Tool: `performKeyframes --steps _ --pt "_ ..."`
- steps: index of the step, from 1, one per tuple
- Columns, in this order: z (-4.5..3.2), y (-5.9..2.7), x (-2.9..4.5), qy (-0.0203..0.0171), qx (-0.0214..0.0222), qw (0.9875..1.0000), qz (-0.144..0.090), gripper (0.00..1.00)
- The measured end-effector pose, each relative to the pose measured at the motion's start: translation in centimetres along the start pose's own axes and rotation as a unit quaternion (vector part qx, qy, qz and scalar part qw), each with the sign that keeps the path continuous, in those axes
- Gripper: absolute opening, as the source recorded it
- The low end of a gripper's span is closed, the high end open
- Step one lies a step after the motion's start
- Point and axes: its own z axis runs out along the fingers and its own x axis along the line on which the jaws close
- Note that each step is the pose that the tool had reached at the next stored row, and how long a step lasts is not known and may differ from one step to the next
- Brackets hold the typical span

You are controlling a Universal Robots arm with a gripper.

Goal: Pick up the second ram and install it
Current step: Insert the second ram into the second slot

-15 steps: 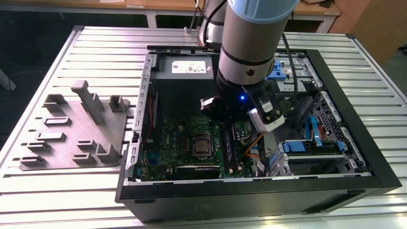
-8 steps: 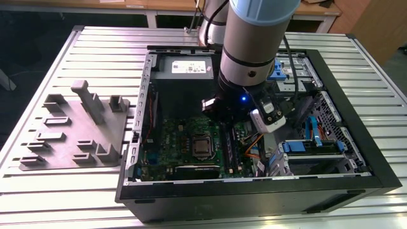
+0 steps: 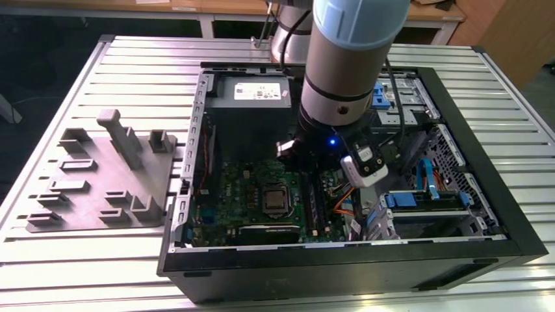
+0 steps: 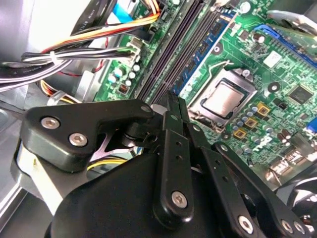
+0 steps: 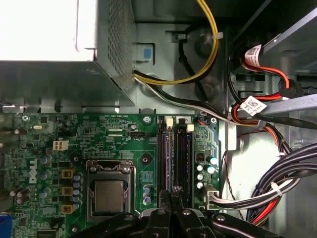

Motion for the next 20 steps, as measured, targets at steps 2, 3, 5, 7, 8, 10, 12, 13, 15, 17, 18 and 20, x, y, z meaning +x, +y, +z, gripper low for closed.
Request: performKeyframes --steps 2,3,5,7,8,10,12,13,15,17,18,20 --pt "0.07 -0.01 -0.01 0.0000 0.0001 1.0000 0.000 0.12" --pt "0.16 -0.01 -0.02 0.0000 0.0000 1.0000 0.000 0.12" --pt "0.33 -0.02 -0.02 0.0000 0.0000 1.0000 0.000 0.12" --pt "0.33 -0.02 -0.02 0.0000 0.0001 1.0000 0.000 0.12" --pt "0.33 -0.02 -0.02 0.0000 0.0001 1.0000 0.000 0.12" --pt "0.36 -0.02 -0.12 0.0000 0.0000 1.0000 0.000 0.12" --pt "0.40 -0.02 -0.14 0.0000 0.0000 1.0000 0.000 0.12" --pt "0.48 -0.02 -0.14 -0.0001 -0.0002 1.0000 0.000 0.12" --pt "0.66 -0.05 -0.14 0.0000 0.0000 1.0000 0.000 0.12" --pt "0.69 -0.05 -0.14 0.0000 0.0001 1.0000 0.000 0.12" --pt "0.69 -0.05 -0.14 0.0000 0.0001 1.0000 0.000 0.12" --pt "0.76 -0.05 -0.14 0.0000 0.0000 1.0000 0.000 0.12"
